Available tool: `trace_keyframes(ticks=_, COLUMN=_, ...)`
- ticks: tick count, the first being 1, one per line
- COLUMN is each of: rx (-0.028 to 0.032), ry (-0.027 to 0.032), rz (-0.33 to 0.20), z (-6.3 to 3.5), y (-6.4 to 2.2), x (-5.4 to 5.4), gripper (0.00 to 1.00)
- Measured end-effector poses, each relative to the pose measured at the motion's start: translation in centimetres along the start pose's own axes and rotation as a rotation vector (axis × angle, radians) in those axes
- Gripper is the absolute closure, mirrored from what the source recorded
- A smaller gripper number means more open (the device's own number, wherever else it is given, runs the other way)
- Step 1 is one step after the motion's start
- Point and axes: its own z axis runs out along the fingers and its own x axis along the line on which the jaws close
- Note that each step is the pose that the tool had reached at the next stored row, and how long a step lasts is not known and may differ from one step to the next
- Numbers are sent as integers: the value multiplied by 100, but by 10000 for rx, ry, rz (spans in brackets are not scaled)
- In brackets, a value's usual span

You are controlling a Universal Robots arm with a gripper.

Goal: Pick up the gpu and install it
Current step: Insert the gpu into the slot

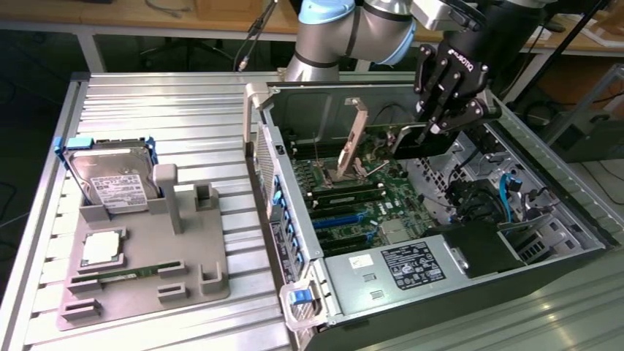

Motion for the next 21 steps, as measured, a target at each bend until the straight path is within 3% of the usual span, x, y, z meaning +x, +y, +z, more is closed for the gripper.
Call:
trace_keyframes(ticks=14, rx=4, ry=0, rz=0, z=76, y=0, x=2, gripper=73)
trace_keyframes(ticks=21, rx=37, ry=0, rz=-1, z=127, y=10, x=3, gripper=73)
